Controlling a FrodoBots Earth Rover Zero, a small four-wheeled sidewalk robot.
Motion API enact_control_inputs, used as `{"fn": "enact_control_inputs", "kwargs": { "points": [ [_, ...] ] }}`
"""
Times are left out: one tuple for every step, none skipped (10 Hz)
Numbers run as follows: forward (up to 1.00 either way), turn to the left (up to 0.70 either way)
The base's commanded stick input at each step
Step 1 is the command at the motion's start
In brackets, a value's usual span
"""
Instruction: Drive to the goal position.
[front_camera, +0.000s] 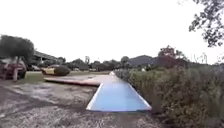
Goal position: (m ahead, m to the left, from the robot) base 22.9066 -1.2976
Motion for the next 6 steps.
{"fn": "enact_control_inputs", "kwargs": {
  "points": [
    [0.50,0.00],
    [0.50,0.00],
    [0.50,0.00],
    [0.50,0.00],
    [0.50,0.00],
    [0.50,0.00]
  ]
}}
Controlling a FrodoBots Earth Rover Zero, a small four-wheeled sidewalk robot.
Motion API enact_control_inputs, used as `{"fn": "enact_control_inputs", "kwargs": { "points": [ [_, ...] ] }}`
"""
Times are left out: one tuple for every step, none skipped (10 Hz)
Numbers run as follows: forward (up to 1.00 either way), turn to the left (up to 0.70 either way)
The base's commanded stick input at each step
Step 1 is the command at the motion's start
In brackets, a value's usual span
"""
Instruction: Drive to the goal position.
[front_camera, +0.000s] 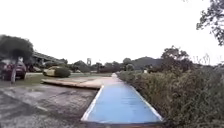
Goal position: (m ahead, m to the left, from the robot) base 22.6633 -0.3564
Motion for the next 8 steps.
{"fn": "enact_control_inputs", "kwargs": {
  "points": [
    [0.50,0.00],
    [0.50,0.00],
    [0.50,0.00],
    [0.50,0.00],
    [0.50,0.00],
    [0.50,0.00],
    [0.50,0.00],
    [0.50,0.00]
  ]
}}
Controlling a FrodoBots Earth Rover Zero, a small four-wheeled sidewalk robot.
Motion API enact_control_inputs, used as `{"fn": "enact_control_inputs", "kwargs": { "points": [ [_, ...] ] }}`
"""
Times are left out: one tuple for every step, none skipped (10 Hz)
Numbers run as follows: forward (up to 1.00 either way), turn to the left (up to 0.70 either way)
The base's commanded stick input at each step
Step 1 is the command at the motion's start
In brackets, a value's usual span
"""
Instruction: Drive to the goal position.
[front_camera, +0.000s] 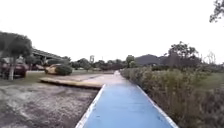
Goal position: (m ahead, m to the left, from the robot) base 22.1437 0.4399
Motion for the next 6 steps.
{"fn": "enact_control_inputs", "kwargs": {
  "points": [
    [0.50,-0.37],
    [0.50,-0.49],
    [0.50,-0.21],
    [0.50,0.00],
    [0.50,0.00],
    [0.50,0.00]
  ]
}}
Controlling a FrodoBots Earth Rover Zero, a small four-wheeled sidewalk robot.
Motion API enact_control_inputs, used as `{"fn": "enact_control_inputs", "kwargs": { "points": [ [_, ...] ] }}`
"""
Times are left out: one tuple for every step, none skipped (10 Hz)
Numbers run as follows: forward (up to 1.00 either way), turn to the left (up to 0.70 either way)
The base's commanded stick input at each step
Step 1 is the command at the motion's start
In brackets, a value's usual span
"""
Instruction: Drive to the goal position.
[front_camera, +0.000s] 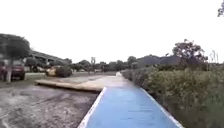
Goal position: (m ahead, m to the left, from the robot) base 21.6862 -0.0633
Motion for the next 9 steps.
{"fn": "enact_control_inputs", "kwargs": {
  "points": [
    [0.50,0.00],
    [0.50,0.00],
    [0.50,0.00],
    [0.50,0.00],
    [0.50,0.00],
    [0.50,0.00],
    [0.50,0.00],
    [0.50,0.00],
    [0.50,0.00]
  ]
}}
